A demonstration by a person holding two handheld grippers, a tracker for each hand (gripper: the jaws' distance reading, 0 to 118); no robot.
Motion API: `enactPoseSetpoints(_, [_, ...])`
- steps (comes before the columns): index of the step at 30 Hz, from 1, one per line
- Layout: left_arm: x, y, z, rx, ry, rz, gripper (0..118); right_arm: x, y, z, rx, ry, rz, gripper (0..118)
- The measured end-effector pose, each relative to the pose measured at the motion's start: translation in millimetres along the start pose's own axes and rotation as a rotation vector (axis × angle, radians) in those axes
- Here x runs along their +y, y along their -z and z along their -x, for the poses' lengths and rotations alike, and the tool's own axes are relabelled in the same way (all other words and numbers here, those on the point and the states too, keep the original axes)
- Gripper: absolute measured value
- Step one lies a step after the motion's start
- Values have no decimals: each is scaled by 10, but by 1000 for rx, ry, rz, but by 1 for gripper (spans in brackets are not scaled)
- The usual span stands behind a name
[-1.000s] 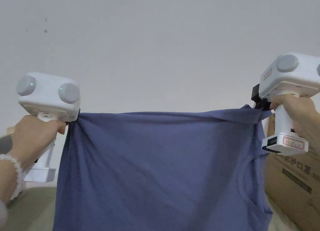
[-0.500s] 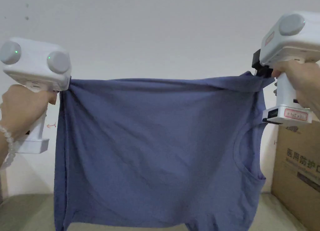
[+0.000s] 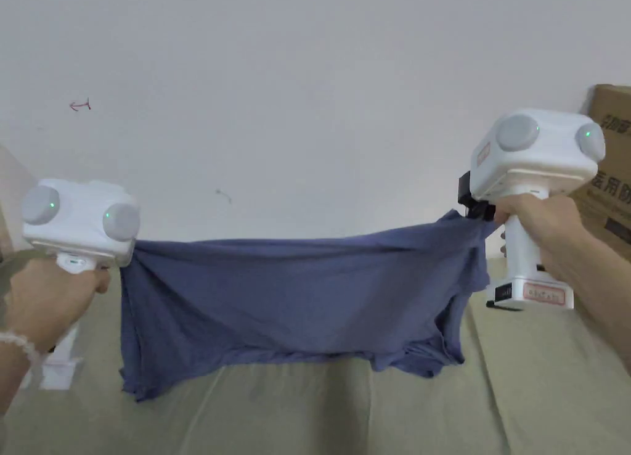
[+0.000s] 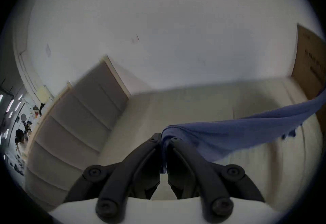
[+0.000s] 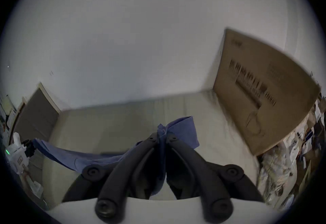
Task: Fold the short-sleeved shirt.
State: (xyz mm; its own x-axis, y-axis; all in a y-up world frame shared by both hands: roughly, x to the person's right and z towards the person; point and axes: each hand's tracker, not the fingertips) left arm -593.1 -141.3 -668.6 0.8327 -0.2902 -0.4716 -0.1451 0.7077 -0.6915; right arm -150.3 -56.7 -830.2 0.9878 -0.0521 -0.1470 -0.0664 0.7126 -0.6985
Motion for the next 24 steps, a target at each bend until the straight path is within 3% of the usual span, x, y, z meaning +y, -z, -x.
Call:
enactPoseSetpoints(5, [-865,538,-281,-47,33,168,5,-836,813,-92,-52,-20,209,6])
enactPoseSetpoints(11, [-1489,566,-121,-88,21,208,5,-1591,785,-331,-7,-70,264,6])
enactPoseSetpoints(15, [-1976,116,74,-129,8,204,5,-2190,311,-552,35,-64,285,6])
enactPoseSetpoints(20, [-2749,-665,278,-132,181,167,5,-3155,-458,-817,72,-27,340,6])
enactPoseSetpoints(24, [-3498,-1207,532,-146,151,252,5,-3989,-1070,-963,103,-27,392,6])
